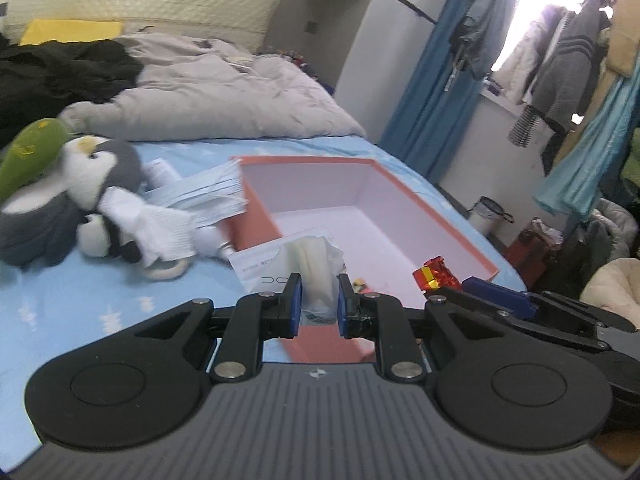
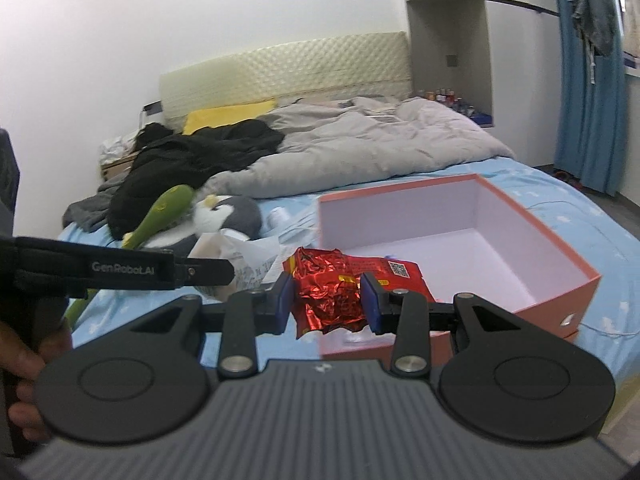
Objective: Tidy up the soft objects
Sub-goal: 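Carry the red packet with the right gripper while the left carries the sachet over the box, then open the right gripper over the box while the left gripper releases the sachet inside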
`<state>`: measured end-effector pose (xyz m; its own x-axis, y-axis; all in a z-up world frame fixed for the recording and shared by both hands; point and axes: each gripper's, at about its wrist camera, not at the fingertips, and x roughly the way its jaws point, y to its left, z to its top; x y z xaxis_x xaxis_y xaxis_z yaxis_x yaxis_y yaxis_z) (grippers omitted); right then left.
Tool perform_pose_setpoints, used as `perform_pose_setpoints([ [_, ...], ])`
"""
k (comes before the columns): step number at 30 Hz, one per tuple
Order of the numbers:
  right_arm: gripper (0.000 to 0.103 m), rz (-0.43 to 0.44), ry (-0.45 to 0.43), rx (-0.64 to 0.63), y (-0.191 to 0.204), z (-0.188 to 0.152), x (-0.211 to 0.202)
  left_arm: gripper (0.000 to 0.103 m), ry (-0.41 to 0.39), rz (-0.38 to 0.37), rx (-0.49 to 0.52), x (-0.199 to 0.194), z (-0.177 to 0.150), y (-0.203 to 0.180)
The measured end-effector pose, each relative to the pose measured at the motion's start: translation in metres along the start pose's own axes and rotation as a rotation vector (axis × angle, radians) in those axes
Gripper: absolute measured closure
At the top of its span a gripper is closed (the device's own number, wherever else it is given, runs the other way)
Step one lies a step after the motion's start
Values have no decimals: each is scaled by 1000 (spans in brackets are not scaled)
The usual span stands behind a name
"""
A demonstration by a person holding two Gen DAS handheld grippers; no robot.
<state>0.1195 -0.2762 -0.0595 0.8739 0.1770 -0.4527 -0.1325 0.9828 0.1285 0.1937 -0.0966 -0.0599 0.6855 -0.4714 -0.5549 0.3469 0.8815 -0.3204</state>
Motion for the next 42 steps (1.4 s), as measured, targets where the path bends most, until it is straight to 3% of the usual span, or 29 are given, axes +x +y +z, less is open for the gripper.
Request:
perform_pose_setpoints([
  [9, 63, -70, 24, 45, -43, 19, 39, 82, 72, -31, 37, 64, 39, -9],
  [15, 63, -67, 71, 71, -69, 45, 70, 82, 125, -18, 63, 109, 75, -15],
  [18, 63, -39, 121, 127, -85, 57, 89, 82, 176, -10, 68, 135, 88, -16],
  [22, 63, -65, 195, 144, -99, 62, 112, 82, 275, -17, 56, 169, 95, -10],
  [25, 63, -80, 257, 148, -108, 59, 128, 82, 324, 20, 74, 187, 93, -8],
  [31, 60, -84, 364, 171, -121, 44, 150, 82, 379, 14, 67, 203, 83, -6],
  [32, 63, -85, 369, 180, -123, 42, 151, 78, 385, 18, 66, 205, 82, -6],
  [34, 58, -99, 383, 196, -126, 39, 152, 70, 397, 25, 57, 209, 82, -4],
  [36, 45, -110, 379, 196, -127, 39, 151, 64, 387, 30, 54, 208, 83, -3],
  [42, 44, -112, 335, 178, -126, 43, 139, 63, 326, 51, 111, 187, 86, -16],
])
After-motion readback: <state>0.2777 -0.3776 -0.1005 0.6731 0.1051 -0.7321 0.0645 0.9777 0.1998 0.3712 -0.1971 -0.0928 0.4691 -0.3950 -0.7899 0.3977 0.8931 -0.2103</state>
